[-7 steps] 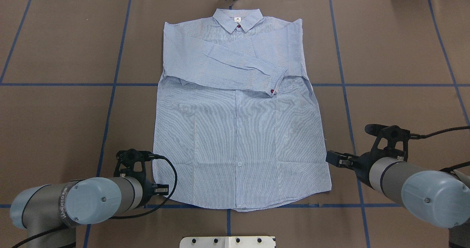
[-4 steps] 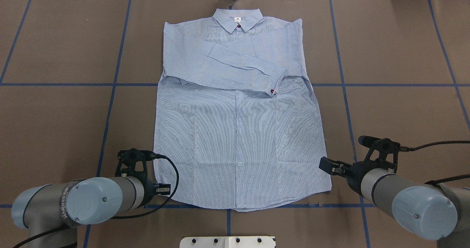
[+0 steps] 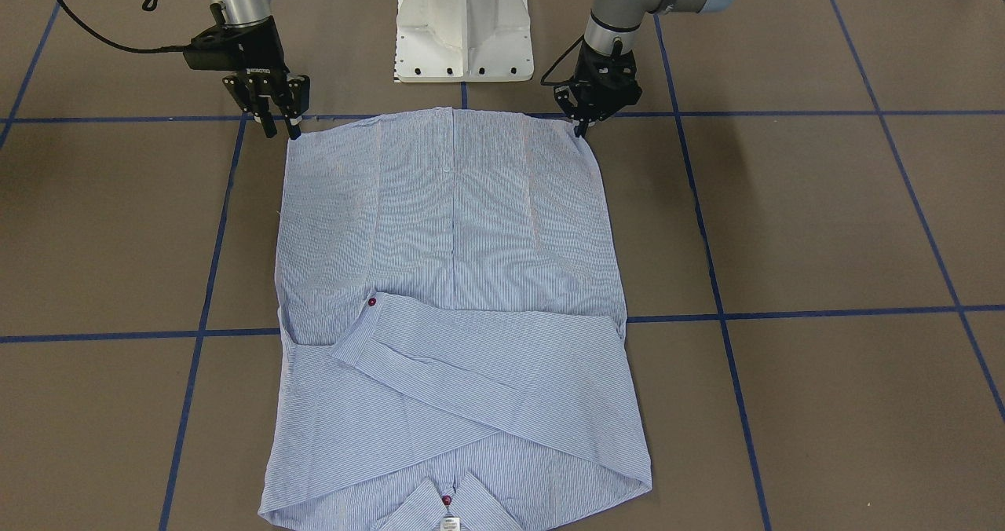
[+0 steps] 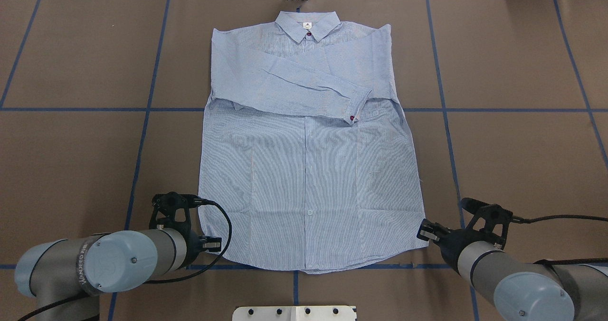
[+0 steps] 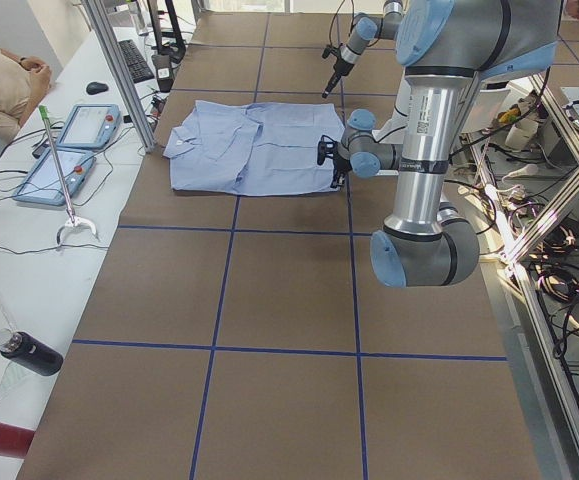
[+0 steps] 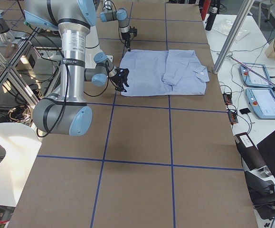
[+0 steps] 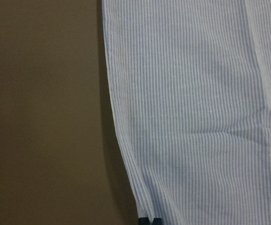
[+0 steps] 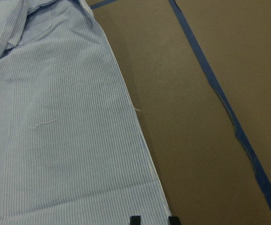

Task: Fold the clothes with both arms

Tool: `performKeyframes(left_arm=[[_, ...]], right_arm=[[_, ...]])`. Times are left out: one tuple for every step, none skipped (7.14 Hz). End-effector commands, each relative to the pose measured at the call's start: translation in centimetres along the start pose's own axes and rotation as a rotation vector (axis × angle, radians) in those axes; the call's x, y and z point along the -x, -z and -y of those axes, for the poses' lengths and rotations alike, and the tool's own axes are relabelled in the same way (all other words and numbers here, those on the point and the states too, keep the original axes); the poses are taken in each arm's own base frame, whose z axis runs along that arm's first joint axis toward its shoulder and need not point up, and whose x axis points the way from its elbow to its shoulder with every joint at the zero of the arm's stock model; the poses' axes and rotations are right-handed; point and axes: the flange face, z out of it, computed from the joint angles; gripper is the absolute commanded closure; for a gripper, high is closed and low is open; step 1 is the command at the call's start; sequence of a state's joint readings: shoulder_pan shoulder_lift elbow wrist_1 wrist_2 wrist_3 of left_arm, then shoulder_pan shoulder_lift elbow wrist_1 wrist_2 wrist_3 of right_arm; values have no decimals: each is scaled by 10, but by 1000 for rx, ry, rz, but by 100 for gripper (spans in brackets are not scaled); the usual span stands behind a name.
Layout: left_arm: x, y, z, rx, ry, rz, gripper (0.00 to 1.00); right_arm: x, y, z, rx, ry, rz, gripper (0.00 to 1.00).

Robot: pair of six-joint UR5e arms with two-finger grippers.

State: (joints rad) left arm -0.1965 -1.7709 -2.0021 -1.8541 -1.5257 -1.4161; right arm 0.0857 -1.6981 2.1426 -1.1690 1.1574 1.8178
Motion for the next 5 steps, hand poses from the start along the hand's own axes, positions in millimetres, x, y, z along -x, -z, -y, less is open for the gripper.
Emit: performKeyframes(left_arm=[[-2,2,-1,-3,-2,-7,100],[-3,2,-1,-3,-3,-7,100],[-3,2,-1,-3,-3,-8,100],[-3,3,-1,-3,-3,-8,100],[-3,3,-1,-4,-3,-8,100]], right_arm=[[-8,-12,-9,-6,7,-24,68],[-9,-15,-13,-3,15,-28,67],[-9,-18,-20,-8,26,-30,66],[-8,-19,-24,-4,30,-30,66],[-12,-24,-28,-9,40,-39,66]])
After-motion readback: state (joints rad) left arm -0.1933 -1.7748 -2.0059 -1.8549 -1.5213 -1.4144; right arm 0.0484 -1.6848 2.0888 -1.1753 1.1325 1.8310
